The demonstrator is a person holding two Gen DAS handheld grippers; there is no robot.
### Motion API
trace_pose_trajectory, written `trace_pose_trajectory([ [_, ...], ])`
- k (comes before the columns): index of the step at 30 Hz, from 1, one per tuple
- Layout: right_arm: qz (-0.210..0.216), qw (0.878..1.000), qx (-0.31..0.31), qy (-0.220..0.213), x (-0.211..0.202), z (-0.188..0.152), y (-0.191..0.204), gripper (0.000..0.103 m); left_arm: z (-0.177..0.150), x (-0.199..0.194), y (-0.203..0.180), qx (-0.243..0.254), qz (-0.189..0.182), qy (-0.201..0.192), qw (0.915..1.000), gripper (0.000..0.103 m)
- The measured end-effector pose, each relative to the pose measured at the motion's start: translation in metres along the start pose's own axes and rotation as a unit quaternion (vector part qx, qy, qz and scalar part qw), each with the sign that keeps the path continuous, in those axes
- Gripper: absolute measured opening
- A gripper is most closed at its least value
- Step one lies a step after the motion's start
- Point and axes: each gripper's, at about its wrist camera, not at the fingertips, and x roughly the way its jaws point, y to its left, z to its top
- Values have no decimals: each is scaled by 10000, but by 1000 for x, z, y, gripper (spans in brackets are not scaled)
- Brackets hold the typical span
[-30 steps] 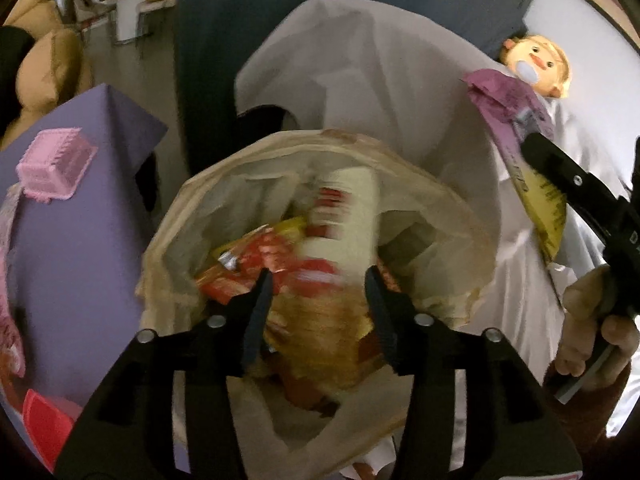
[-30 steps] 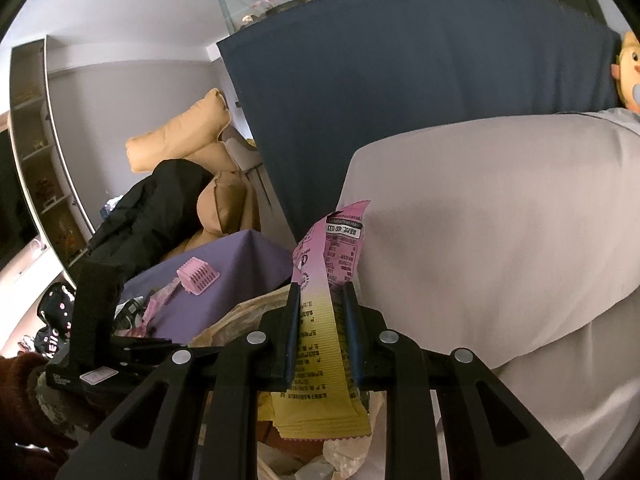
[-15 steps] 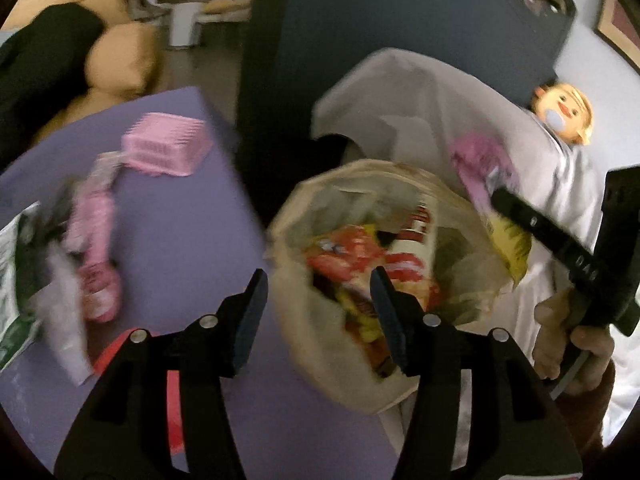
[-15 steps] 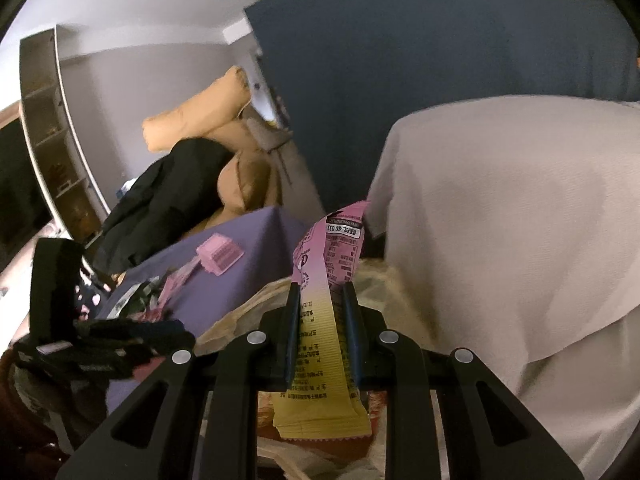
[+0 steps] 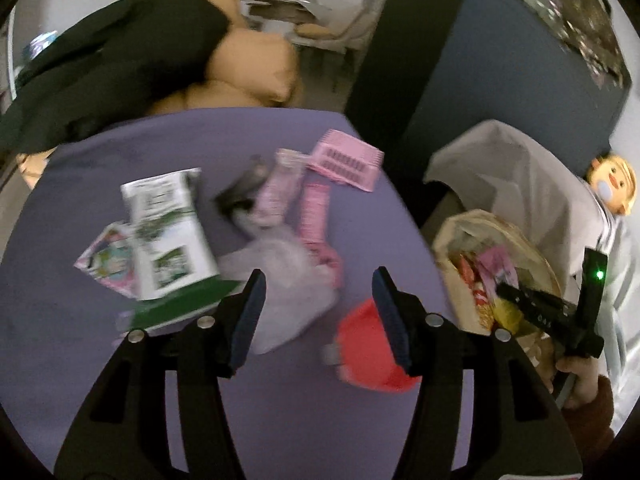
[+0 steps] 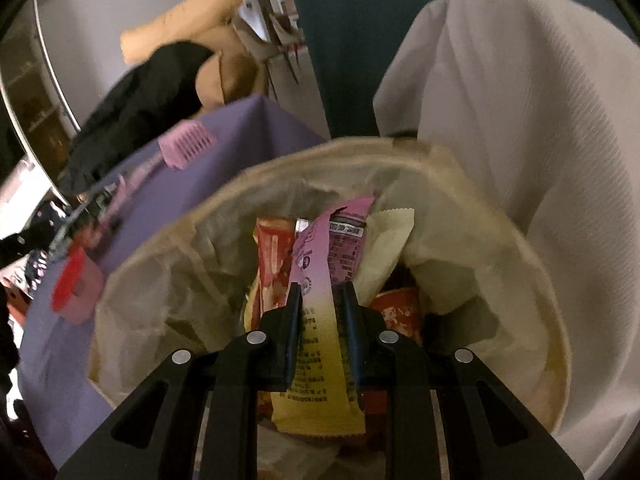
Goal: Collect trash
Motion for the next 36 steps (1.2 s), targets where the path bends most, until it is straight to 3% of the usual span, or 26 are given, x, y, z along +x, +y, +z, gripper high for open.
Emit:
trace_pose_trajectory([
  [7, -332, 9993, 100, 120, -10, 8, 6, 45, -5, -21, 57, -567, 43, -233, 9981, 56],
  [14, -430, 9976, -355, -419, -56, 29, 48, 49, -15, -39, 109, -1021, 259, -367, 9938, 56],
  [17, -233, 9961, -559, -647, -67, 38, 77, 60, -22, -46, 124, -1135, 341, -373, 9923, 56],
  [24, 382, 9909, -1179, -517, -54, 49, 154, 60, -31, -55, 151, -1340, 521, -399, 9888, 57],
  [30, 706, 9845, -1600, -140, -18, 53, 217, 60, -41, -68, 173, -1490, 620, -496, 9856, 57],
  [34, 682, 9821, -1750, -107, -5, 59, 252, 60, -46, -72, 188, -1593, 647, -509, 9838, 57],
  [36, 864, 9808, -1747, -44, 2, 64, 268, 60, -50, -76, 197, -1644, 685, -546, 9825, 57],
])
